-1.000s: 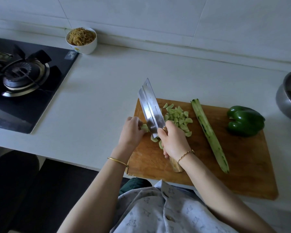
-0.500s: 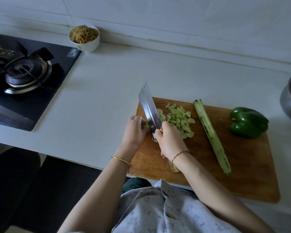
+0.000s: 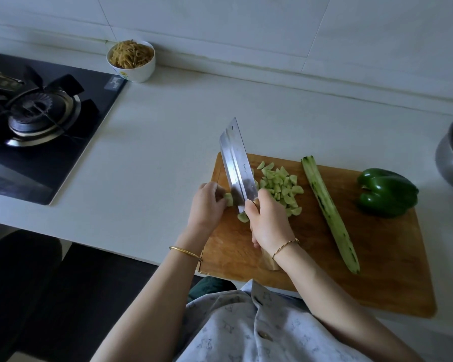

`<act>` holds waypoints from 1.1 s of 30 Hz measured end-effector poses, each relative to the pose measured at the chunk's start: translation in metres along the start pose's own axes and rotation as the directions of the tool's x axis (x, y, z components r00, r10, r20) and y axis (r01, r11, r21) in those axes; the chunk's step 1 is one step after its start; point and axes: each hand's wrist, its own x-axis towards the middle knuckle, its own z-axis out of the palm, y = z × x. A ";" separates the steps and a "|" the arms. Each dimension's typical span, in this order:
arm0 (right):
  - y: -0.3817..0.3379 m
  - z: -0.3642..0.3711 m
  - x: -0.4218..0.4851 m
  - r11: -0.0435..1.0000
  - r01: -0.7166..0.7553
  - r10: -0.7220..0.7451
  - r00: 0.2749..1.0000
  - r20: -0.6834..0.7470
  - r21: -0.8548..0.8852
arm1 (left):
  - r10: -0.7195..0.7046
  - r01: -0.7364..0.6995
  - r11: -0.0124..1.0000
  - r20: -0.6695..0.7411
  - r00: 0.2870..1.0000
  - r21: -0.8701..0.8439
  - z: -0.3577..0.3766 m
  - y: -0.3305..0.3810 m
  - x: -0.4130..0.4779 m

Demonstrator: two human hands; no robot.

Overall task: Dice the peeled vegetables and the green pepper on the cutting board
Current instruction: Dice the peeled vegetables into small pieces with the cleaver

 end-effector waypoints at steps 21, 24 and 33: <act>-0.005 0.005 0.008 0.999 -0.040 0.040 0.999 0.002 0.008 | -0.020 0.020 0.998 0.008 1.000 -0.057 -0.001 -0.002 -0.001; -0.005 0.003 0.005 0.998 -0.032 0.032 0.999 0.016 0.058 | -0.019 0.019 0.999 0.006 1.000 -0.035 -0.001 -0.002 0.000; -0.004 0.005 0.002 1.000 -0.026 0.026 0.999 0.032 -0.011 | -0.045 0.045 0.997 0.001 0.999 -0.059 0.001 -0.004 0.001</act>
